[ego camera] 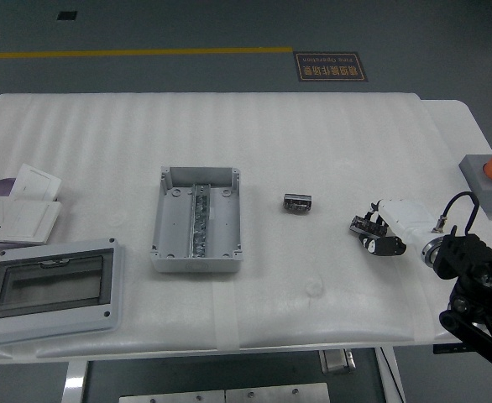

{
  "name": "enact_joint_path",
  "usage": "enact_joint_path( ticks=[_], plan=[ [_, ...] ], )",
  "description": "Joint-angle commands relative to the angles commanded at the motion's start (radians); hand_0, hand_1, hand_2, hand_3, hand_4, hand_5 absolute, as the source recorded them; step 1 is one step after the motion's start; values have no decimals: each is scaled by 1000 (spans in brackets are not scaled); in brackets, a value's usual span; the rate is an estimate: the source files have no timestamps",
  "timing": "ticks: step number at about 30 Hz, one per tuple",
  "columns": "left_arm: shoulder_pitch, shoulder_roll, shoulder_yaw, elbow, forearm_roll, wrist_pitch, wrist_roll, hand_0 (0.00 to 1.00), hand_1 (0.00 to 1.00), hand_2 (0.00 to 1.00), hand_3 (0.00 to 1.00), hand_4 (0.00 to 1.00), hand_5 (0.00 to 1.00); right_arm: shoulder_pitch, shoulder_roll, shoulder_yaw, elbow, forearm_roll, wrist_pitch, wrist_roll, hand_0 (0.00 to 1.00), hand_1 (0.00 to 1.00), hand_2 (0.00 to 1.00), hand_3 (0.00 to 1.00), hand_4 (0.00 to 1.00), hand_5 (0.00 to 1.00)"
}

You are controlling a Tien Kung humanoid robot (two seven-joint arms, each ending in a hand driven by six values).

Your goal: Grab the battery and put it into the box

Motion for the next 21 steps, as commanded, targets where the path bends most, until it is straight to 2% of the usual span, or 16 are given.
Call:
enact_joint_path(
  ticks=[6, 13, 21],
  plan=[
    [-1, -1, 5, 0, -4, 1, -2, 556, 643, 559, 554, 594, 395, 3, 1, -5, 6, 4, -12, 6, 399, 539, 361, 600, 614, 332],
    [0, -2, 2, -1, -2, 1, -2, 554, 643, 560, 555, 598, 402, 42, 8, -15, 55, 33, -35, 12, 390, 528, 357, 591, 599, 318],
    [-1, -4, -3, -1, 5, 1, 0, 554, 643, 561, 554, 602, 411, 141, 66, -80, 75, 120, -65, 31, 390, 529, 357, 590, 586, 301]
  ],
)
